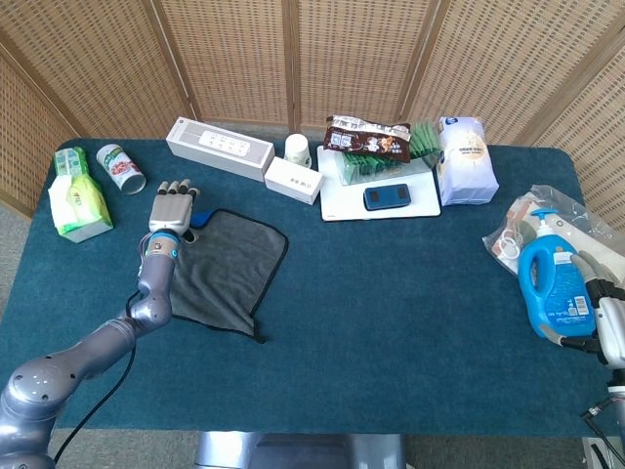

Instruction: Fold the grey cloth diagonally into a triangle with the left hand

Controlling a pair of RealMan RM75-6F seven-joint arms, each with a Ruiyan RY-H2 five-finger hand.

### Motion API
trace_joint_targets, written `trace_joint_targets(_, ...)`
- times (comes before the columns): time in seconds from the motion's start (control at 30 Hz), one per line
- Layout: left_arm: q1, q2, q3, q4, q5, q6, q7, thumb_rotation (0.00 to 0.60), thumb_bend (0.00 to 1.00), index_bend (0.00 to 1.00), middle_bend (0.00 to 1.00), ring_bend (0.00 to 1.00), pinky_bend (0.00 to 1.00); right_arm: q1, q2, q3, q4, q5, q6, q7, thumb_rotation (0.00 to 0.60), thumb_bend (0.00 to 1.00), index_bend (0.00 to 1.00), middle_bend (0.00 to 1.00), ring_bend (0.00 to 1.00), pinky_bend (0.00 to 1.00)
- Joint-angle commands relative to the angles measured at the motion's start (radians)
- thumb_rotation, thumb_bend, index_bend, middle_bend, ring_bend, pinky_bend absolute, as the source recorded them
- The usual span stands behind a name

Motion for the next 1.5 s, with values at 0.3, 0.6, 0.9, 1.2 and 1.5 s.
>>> trace_joint_targets(0.3,-0.025,-0.066,-0.028,0.107,-0.007,-0.032,0.033,0.600,0.31,0.22,0.00,0.00,0.02,-0.002,0.001,-0.001,0.003,-0.005,-0.002,0.010,0.600,0.04,0.00,0.00,0.00,0.05)
trace_joint_targets(0.6,-0.047,-0.121,-0.053,0.193,0.005,-0.051,0.052,0.600,0.37,0.26,0.00,0.00,0.03,-0.007,0.007,-0.001,-0.006,-0.017,0.009,0.023,0.600,0.04,0.00,0.00,0.00,0.05)
trace_joint_targets(0.9,-0.060,-0.179,-0.076,0.287,0.047,-0.077,0.054,0.600,0.40,0.31,0.00,0.00,0.05,-0.009,0.012,-0.003,-0.007,-0.025,0.011,0.040,0.600,0.04,0.00,0.00,0.00,0.05)
trace_joint_targets(1.2,-0.067,-0.217,-0.101,0.359,0.110,-0.086,0.036,0.600,0.47,0.45,0.00,0.00,0.09,-0.012,0.014,-0.003,-0.007,-0.033,0.018,0.053,0.600,0.04,0.00,0.00,0.00,0.05)
trace_joint_targets(1.5,-0.060,-0.231,-0.116,0.391,0.179,-0.075,0.011,0.600,0.47,0.62,0.00,0.00,0.13,-0.012,0.015,-0.005,-0.006,-0.039,0.020,0.058,0.600,0.04,0.00,0.00,0.00,0.05)
